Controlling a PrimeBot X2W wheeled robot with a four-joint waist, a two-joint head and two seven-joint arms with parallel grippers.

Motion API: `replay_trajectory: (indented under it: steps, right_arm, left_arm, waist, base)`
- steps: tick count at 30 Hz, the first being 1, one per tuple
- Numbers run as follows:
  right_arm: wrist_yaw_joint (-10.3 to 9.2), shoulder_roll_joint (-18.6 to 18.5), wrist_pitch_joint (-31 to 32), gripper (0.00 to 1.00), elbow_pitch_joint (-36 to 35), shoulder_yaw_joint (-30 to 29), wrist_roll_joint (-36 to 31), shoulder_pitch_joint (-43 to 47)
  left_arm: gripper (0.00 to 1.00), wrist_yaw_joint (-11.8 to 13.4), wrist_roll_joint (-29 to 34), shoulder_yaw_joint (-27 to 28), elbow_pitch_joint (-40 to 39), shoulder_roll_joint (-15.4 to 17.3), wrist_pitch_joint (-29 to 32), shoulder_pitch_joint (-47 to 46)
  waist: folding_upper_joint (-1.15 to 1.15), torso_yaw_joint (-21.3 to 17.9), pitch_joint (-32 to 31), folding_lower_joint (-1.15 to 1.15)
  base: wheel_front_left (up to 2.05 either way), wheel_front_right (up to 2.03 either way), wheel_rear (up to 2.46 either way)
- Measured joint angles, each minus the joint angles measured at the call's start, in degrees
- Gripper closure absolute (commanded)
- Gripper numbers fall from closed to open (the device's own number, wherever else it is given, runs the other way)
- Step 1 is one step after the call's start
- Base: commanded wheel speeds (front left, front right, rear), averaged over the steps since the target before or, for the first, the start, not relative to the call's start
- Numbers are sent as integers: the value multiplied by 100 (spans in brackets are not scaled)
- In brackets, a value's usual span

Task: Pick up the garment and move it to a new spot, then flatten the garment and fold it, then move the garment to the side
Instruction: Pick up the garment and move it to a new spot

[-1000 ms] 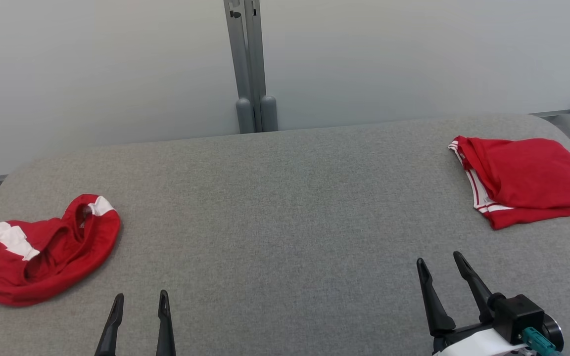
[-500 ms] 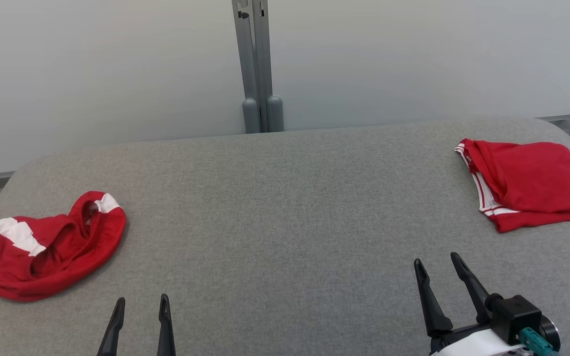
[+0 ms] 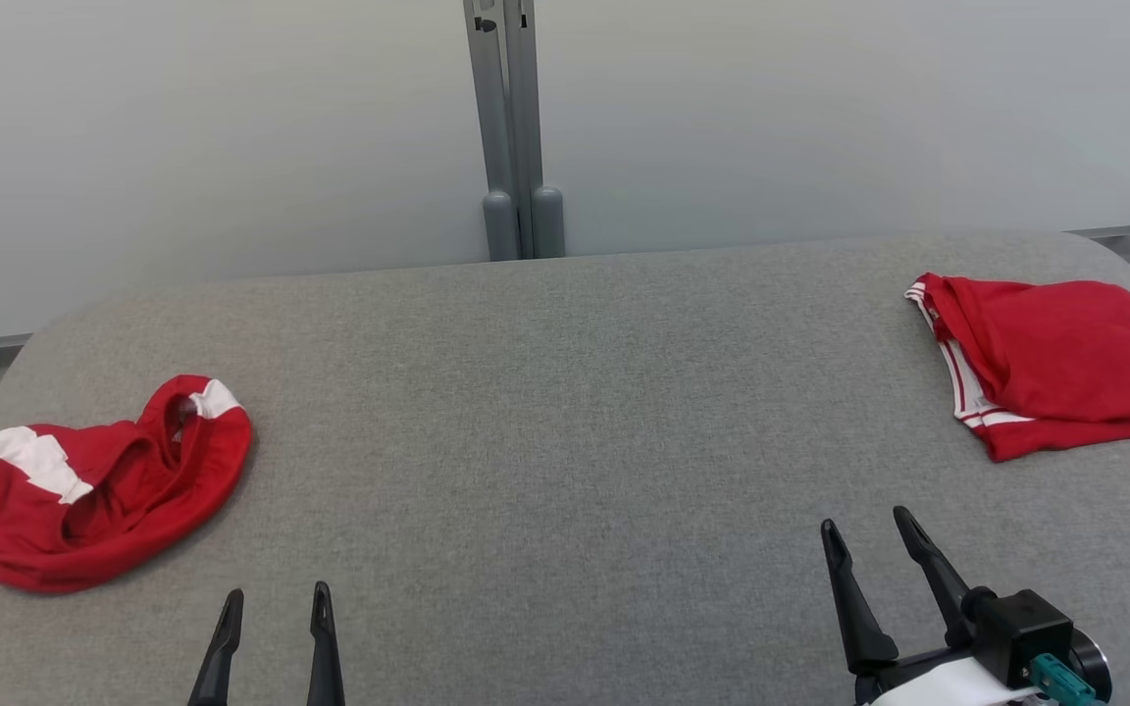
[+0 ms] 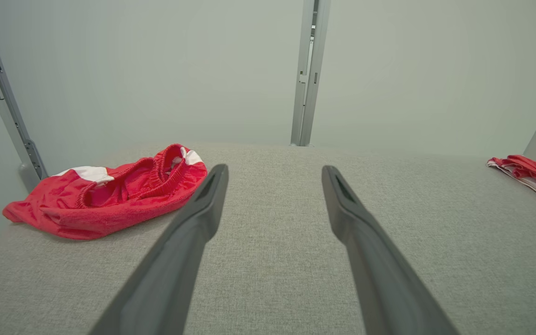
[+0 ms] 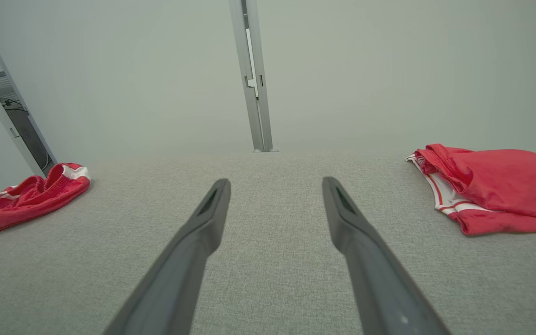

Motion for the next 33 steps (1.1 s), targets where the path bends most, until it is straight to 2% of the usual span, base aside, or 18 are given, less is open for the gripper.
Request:
replay_trajectory:
  steps: [6, 12, 20, 33]
  right_arm:
    - [0, -53, 0, 0, 3, 34, 37, 1]
    - [0, -43, 0, 0, 2, 122, 70, 13]
    - [0, 3, 0, 0, 18, 309, 151, 15]
    - [0, 80, 0, 0, 68, 387, 261, 15]
  left_arm:
    - [0, 33, -2, -36, 10, 0, 0, -70]
    - [0, 43, 29, -59, 4, 0, 0, -73]
    - [0, 137, 32, -25, -99, 1, 0, -57]
    - [0, 49, 5, 80, -77, 1, 0, -40]
  waist:
    - [0, 194, 40, 0]
    - [0, 584, 73, 0]
    - [0, 1287, 136, 0]
    - [0, 2380, 188, 0]
  base:
    - [0, 0, 0]
    - [0, 0, 0]
    - [0, 0, 0]
    - [0, 0, 0]
